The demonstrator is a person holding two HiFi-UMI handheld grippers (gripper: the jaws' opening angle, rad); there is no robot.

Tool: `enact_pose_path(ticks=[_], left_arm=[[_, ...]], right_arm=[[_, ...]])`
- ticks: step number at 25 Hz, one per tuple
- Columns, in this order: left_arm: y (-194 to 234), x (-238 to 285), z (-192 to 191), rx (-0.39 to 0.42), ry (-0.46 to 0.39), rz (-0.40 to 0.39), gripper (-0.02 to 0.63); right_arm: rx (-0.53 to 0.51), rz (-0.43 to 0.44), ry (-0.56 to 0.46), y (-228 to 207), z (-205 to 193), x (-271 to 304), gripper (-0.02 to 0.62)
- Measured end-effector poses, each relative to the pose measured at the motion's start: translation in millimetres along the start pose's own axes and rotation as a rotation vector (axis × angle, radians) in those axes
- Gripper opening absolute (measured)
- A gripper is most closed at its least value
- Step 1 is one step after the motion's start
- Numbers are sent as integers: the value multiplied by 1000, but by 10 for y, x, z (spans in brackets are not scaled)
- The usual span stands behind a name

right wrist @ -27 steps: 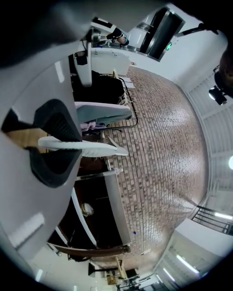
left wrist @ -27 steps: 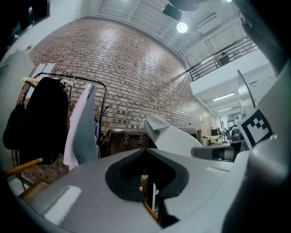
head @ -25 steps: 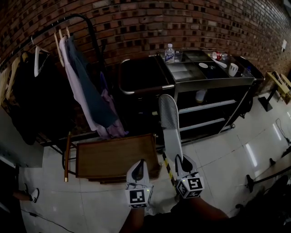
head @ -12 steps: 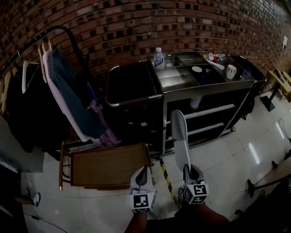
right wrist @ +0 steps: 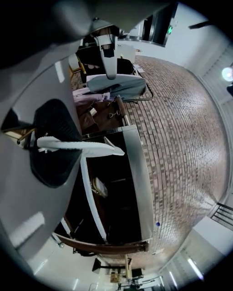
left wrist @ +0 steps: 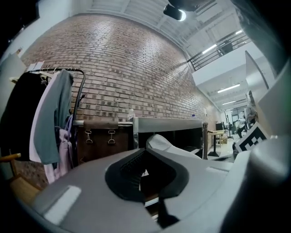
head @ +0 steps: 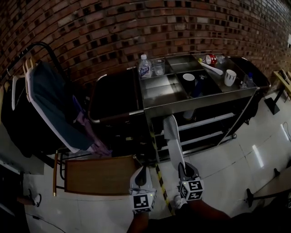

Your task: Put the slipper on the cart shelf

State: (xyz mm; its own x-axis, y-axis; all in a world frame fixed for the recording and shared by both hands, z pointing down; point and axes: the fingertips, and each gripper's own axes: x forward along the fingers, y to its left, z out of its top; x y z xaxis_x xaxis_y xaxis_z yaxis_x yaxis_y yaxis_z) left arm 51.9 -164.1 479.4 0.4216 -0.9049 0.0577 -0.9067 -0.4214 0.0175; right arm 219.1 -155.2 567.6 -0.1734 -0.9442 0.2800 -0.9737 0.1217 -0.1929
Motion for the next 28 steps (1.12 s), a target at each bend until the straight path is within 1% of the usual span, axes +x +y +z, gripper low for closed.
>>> enact_pose_path(ticks=[6, 8, 11, 14, 17, 21, 26, 28], left_arm=[[-29, 351, 104, 32, -23, 53, 15], [-22, 440, 75, 42, -19, 69, 15], [14, 548, 128, 58, -17, 103, 15], [53, 550, 142, 59, -18, 139, 15], [75, 573, 144, 41, -5, 164, 15], [72, 639, 168, 36, -5, 177, 15], [62, 680, 253, 48, -4, 180, 15], [77, 676, 221, 50, 7, 186, 15]], right_arm=[[27, 48, 23, -254, 156, 432, 43], [35, 54, 27, -330, 209, 562, 43], [36, 70, 27, -412, 309, 839, 43], [41, 80, 33, -462, 393, 1081, 43], [29, 86, 31, -486, 473, 1326, 43], [24, 78, 51, -525, 529, 1717, 43], [61, 63, 93, -503, 533, 2144, 43], [83, 53, 107, -509, 519, 2287, 43]])
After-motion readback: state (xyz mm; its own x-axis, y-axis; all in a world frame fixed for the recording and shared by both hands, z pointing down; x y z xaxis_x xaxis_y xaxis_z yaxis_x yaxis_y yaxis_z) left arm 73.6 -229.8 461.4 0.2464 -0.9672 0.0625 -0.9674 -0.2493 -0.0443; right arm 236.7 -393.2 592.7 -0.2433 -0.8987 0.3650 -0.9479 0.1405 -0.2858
